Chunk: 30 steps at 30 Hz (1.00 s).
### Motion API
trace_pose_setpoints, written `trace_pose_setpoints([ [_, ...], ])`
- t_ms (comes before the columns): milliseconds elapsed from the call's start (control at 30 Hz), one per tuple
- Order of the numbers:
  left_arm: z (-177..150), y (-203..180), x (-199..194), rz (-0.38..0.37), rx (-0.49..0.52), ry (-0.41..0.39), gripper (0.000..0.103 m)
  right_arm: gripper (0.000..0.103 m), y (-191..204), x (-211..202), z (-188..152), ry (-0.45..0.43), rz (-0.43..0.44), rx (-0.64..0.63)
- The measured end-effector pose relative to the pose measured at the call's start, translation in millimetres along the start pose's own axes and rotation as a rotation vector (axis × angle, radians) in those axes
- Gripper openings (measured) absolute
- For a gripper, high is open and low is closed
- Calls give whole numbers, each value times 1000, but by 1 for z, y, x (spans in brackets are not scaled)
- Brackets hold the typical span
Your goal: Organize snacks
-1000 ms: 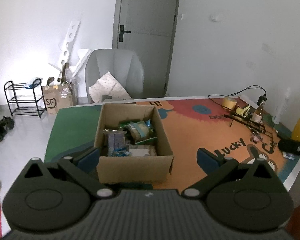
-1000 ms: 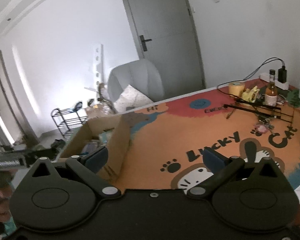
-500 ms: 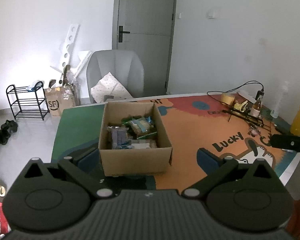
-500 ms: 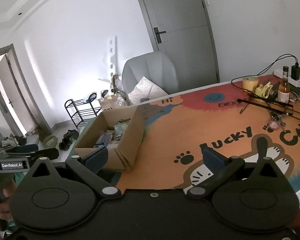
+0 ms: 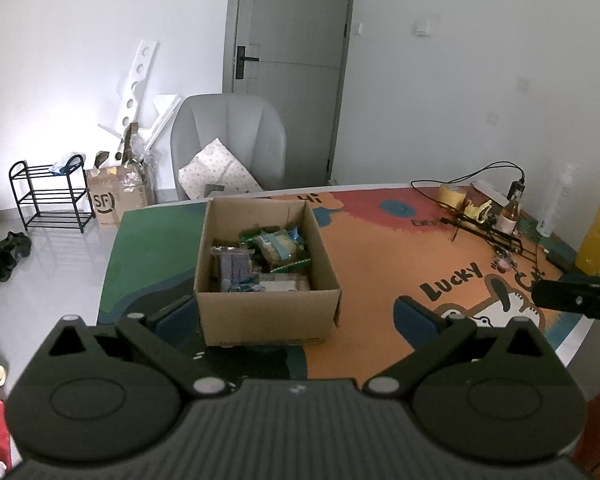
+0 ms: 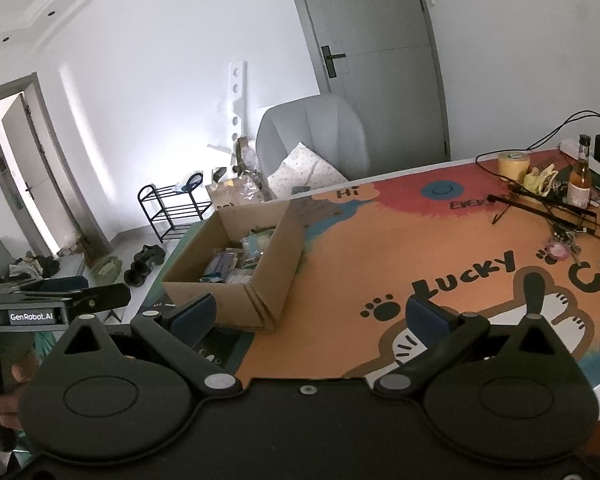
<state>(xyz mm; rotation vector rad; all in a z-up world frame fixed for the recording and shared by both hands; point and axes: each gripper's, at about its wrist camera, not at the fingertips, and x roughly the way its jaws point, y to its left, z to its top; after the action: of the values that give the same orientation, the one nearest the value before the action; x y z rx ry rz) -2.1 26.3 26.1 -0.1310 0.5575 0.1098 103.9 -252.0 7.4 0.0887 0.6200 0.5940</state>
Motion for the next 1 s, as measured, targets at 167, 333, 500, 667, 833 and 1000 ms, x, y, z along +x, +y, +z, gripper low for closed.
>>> trace_pose_setpoints([
  [167, 0, 0, 1, -3, 4, 6, 103, 103, 0, 1, 0, 1, -2, -2],
  [333, -2, 0, 2, -9, 8, 11, 103, 103, -1, 2, 0, 5, -3, 0],
  [500, -3, 2, 2, -9, 3, 12, 103, 103, 0, 2, -1, 7, -3, -3],
  [667, -2, 3, 3, -6, 1, 14, 103, 103, 0, 2, -2, 6, -7, -2],
  [833, -3, 3, 4, -6, 0, 17, 103, 103, 0, 2, -3, 6, -7, -2],
  [1000, -3, 3, 4, -7, 0, 16, 103, 103, 1, 2, -3, 6, -8, -2],
])
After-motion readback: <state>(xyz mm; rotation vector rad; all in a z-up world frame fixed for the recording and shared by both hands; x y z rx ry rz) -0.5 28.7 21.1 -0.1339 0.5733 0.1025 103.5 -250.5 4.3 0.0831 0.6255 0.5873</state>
